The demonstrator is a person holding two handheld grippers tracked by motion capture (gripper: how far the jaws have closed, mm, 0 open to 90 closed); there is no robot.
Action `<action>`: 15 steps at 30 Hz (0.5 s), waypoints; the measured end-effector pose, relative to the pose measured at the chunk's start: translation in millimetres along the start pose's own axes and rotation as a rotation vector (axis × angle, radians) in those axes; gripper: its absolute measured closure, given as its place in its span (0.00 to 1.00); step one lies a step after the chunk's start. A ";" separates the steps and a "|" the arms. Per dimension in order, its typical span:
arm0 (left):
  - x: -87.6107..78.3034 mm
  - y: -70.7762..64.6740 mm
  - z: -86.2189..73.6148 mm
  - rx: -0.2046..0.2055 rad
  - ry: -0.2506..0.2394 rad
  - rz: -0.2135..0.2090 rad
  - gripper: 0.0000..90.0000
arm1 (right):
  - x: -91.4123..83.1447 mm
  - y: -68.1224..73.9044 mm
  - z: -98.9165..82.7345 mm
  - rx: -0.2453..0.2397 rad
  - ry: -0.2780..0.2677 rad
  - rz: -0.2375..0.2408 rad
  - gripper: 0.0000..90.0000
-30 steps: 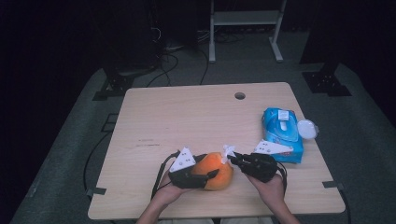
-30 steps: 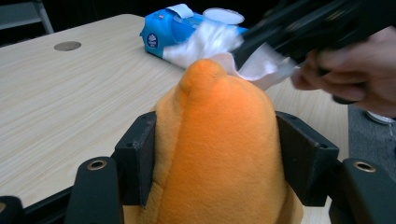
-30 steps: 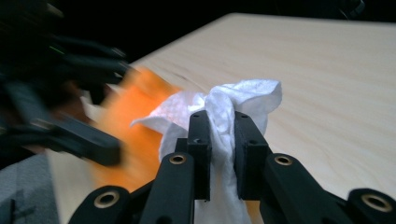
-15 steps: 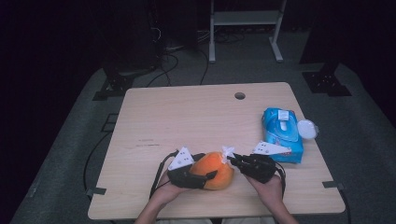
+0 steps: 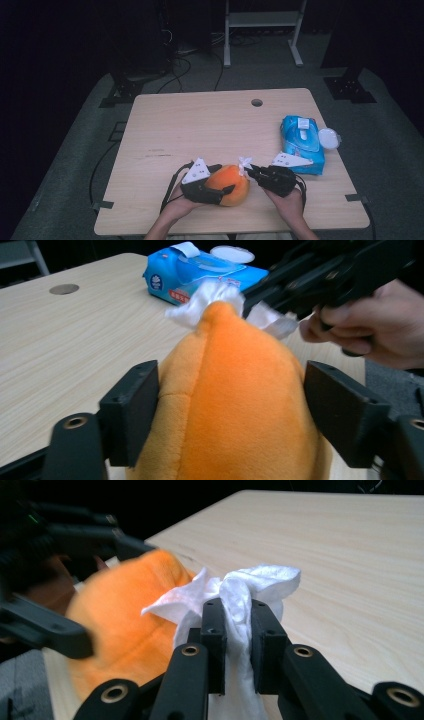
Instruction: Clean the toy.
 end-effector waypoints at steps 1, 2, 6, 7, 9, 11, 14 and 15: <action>0.6 0.0 -0.3 0.001 -0.002 0.010 0.29 | -1.6 2.7 2.9 -0.003 -0.014 0.007 0.87; 1.7 0.3 -0.4 0.002 -0.007 0.018 0.30 | -3.3 7.7 7.8 -0.019 -0.030 0.019 0.87; 6.9 -6.3 -0.1 0.012 -0.016 0.021 0.31 | -3.3 32.1 22.8 -0.113 -0.047 0.053 0.87; 7.1 -8.2 0.3 0.024 -0.013 0.019 0.29 | -1.0 33.4 21.8 -0.130 -0.030 0.040 0.87; 5.2 -7.9 0.8 0.034 0.005 -0.006 0.22 | 1.9 28.2 16.5 -0.112 -0.019 0.038 0.87; 1.3 -1.7 2.1 0.012 0.007 -0.001 0.19 | 1.3 20.1 12.0 -0.085 -0.014 0.023 0.87; 1.7 0.8 -0.4 -0.008 0.018 -0.005 0.20 | 0.0 12.9 8.2 -0.063 -0.004 0.001 0.87; 2.6 -0.5 -0.9 0.003 0.017 0.001 0.24 | -0.1 12.3 8.2 -0.058 -0.005 -0.003 0.87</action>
Point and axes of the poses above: each handheld gripper's, and its own axes: x roughly forward along the jaws, z roughly out of its top, y roughly to its left, the point moved 5 cm from there along x, roughly forward along the jaws, and after that the axes turned 13 degrees about z, right-handed, at the moved point
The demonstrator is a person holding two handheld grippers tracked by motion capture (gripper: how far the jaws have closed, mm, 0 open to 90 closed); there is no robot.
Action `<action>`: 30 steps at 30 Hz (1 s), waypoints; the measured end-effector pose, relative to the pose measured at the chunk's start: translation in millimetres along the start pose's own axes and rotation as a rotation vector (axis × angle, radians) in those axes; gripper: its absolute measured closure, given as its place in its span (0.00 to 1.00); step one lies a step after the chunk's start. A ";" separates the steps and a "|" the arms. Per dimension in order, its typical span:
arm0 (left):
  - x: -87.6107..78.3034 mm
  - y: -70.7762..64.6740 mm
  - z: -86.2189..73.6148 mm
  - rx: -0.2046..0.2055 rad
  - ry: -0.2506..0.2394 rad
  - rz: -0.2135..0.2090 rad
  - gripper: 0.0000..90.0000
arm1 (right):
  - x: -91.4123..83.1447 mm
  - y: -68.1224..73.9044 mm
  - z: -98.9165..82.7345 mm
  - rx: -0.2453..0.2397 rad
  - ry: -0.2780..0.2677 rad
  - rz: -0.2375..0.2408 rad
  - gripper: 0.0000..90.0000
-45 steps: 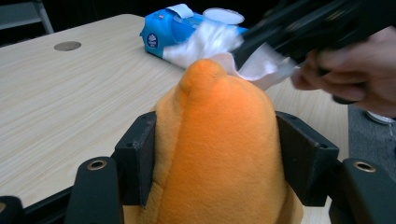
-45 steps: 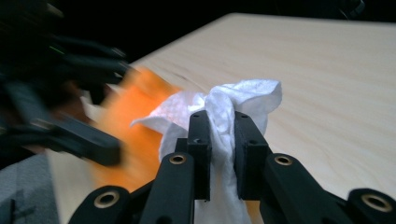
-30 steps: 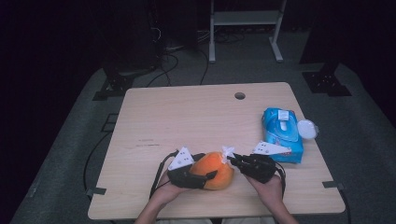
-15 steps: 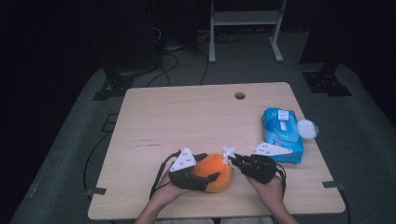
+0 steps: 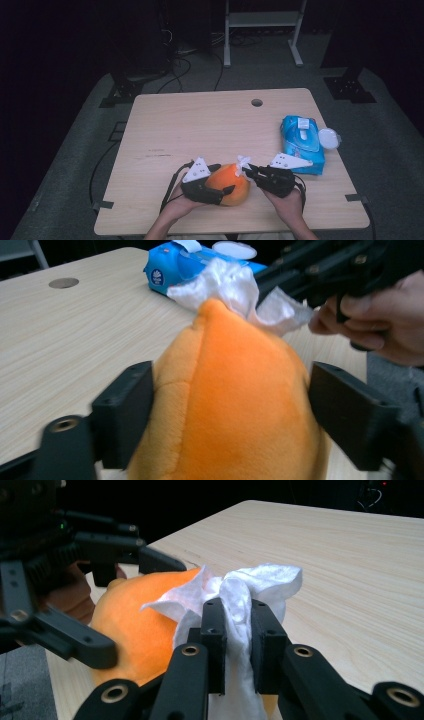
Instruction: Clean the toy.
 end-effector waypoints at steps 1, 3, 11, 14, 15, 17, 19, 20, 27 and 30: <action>0.5 -0.6 0.2 0.006 -0.002 0.008 0.26 | -0.9 0.9 1.8 -0.004 -0.003 -0.003 0.87; 2.0 -2.3 1.2 0.011 -0.008 0.023 0.28 | -4.1 7.0 7.7 -0.031 -0.018 -0.001 0.87; 1.2 -11.5 4.3 0.040 -0.016 -0.049 0.20 | -1.2 14.7 13.2 -0.080 -0.005 0.011 0.87; -0.6 -3.6 5.0 -0.005 0.001 -0.024 0.16 | -4.5 7.9 11.1 -0.064 -0.003 -0.011 0.87; 0.3 -3.7 2.8 -0.010 0.021 -0.028 0.18 | -5.7 6.2 11.2 -0.066 0.002 -0.023 0.87; 2.7 -6.9 0.1 -0.002 0.015 -0.028 0.26 | -7.7 4.6 12.2 -0.057 0.000 -0.022 0.87; 4.1 -10.1 1.1 0.024 0.009 -0.014 0.31 | -8.3 11.2 15.2 -0.087 0.008 -0.025 0.87; 4.8 -11.6 1.6 0.023 0.001 -0.014 0.33 | -8.3 14.0 16.7 -0.102 0.010 -0.019 0.87; 3.0 -11.3 1.0 0.020 -0.010 -0.043 0.24 | -10.3 3.6 14.4 -0.080 0.031 -0.028 0.87; 7.0 -13.7 -2.2 0.027 0.005 -0.036 0.22 | -13.7 0.4 14.2 -0.059 0.023 -0.027 0.87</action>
Point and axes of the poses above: each handheld gripper's, and its own axes: x roughly forward along the jaws, z roughly out of its top, y roughly to its left, the point moved 5 cm from there along x, roughly forward along the jaws, and after that the axes turned 13 degrees about z, right-handed, at the moved point
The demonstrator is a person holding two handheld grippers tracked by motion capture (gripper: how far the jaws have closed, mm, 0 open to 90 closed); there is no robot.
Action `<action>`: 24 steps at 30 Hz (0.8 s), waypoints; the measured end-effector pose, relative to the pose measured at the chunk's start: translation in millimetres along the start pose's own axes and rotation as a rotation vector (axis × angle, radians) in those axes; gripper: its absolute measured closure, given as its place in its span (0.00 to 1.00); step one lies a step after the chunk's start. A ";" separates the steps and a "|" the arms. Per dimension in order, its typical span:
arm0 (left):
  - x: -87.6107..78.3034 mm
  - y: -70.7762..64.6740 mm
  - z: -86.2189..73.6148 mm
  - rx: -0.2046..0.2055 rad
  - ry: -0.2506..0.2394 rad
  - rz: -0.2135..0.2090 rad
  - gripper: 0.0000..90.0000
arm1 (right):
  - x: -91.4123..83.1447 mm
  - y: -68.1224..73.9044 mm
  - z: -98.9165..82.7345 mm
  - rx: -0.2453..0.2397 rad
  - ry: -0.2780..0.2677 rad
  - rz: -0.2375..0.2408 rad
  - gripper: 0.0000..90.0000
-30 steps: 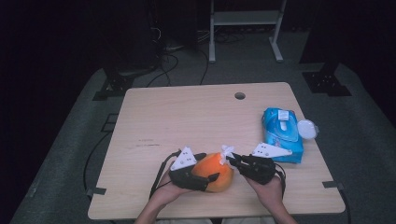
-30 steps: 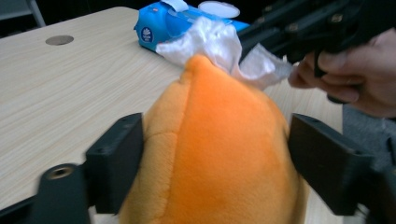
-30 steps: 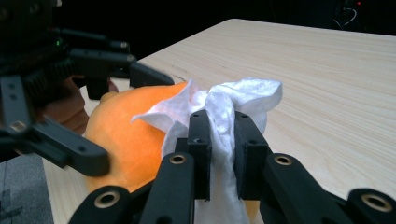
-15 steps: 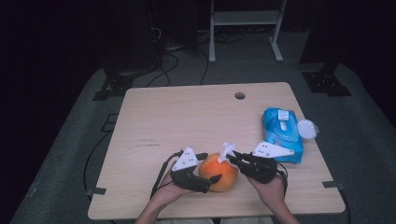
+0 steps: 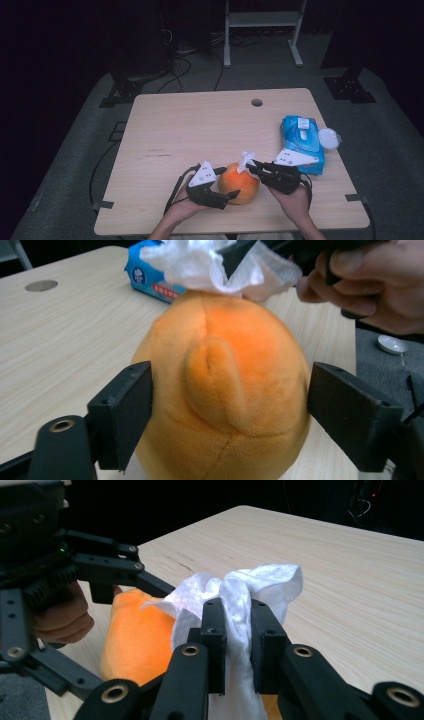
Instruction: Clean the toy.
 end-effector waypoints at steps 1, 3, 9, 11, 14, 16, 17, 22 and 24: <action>0.0 -0.2 -0.4 0.009 -0.001 0.013 0.26 | 0.3 1.0 0.3 0.001 -0.003 0.004 0.87; -1.9 0.3 1.0 0.045 -0.014 0.046 0.37 | 1.5 5.5 1.9 0.007 -0.011 0.020 0.87; -8.2 7.8 6.8 0.051 -0.039 0.100 0.44 | 7.7 23.3 10.3 -0.047 -0.012 0.063 0.87; -7.8 10.7 3.7 0.030 -0.027 0.103 0.44 | 7.9 13.4 4.3 -0.011 -0.012 0.047 0.87; -7.1 17.3 1.6 -0.023 -0.030 0.105 0.44 | 4.6 -7.5 -8.3 0.048 -0.005 -0.001 0.87; -5.4 19.4 0.0 -0.051 -0.034 0.107 0.43 | 2.5 -9.6 -10.1 0.070 -0.016 -0.002 0.87; -4.0 19.8 -1.3 -0.060 -0.034 0.114 0.42 | 4.2 -5.2 -9.3 0.065 -0.018 0.003 0.87; -5.1 25.0 -3.5 -0.097 -0.031 0.120 0.40 | 15.9 13.2 -4.1 0.003 -0.007 0.039 0.87; -5.6 25.4 -3.5 -0.100 -0.037 0.109 0.38 | 13.1 5.0 -5.7 0.020 -0.012 0.025 0.87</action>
Point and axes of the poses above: each handheld gripper's, and its own axes: x roughly forward along the jaws, z roughly out of its top, y roughly to its left, the point moved 5 cm from there along x, roughly forward along the jaws, and after that the axes turned 13 degrees about z, right-handed, at the moved point
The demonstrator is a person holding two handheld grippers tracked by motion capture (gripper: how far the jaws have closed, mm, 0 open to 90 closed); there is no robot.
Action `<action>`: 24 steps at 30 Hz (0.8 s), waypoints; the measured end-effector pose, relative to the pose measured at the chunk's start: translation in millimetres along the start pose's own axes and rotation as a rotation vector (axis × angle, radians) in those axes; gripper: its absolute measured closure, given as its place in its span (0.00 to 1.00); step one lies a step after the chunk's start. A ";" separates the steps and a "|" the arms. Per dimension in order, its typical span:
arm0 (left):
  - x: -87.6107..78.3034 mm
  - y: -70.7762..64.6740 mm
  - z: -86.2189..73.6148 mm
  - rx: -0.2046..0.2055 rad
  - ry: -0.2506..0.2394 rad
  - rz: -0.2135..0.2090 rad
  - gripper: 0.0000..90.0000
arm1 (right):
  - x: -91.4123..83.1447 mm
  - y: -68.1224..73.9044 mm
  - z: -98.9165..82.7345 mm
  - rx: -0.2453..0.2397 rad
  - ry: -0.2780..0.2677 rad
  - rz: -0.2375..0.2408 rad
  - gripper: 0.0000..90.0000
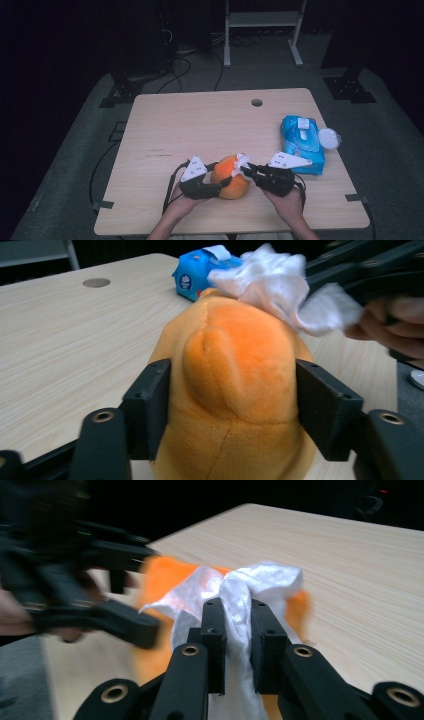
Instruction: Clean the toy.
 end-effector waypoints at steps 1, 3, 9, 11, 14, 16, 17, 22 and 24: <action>0.4 -1.2 0.1 -0.002 -0.007 -0.018 0.36 | -2.1 -5.6 -2.2 0.001 0.005 -0.021 0.87; 1.8 -4.1 -1.1 0.007 -0.007 -0.044 0.30 | -6.8 -18.0 -9.9 0.007 0.022 -0.078 0.87; 4.3 -3.4 -2.5 0.003 -0.003 0.003 0.38 | -3.9 1.5 -1.7 -0.006 -0.011 0.002 0.87; 4.1 -3.6 -2.9 0.012 -0.004 0.012 0.40 | 2.0 16.2 3.3 -0.049 -0.004 0.041 0.87; 3.2 -4.5 -3.0 0.013 -0.003 0.006 0.42 | 5.2 19.9 5.1 -0.080 0.014 0.032 0.87; 2.5 -5.9 -3.4 0.021 0.000 -0.002 0.43 | 0.1 5.9 1.8 -0.047 0.005 0.001 0.87; 2.6 -7.6 -3.4 0.030 -0.001 -0.010 0.43 | -2.4 -0.2 0.2 -0.033 0.004 -0.012 0.87; 3.6 -16.3 -3.4 0.071 -0.009 -0.051 0.41 | -14.9 -29.6 -10.2 0.060 -0.006 -0.056 0.87; 4.9 -13.0 -3.1 0.044 -0.006 -0.034 0.32 | -14.4 -28.6 -9.3 0.052 -0.001 -0.051 0.87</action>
Point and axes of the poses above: each handheld gripper's, and its own axes: x roughly forward along the jaws, z roughly out of its top, y roughly to its left, the point moved 5 cm from there along x, roughly forward along the jaws, and after that the axes turned 13 degrees about z, right-handed, at the moved point
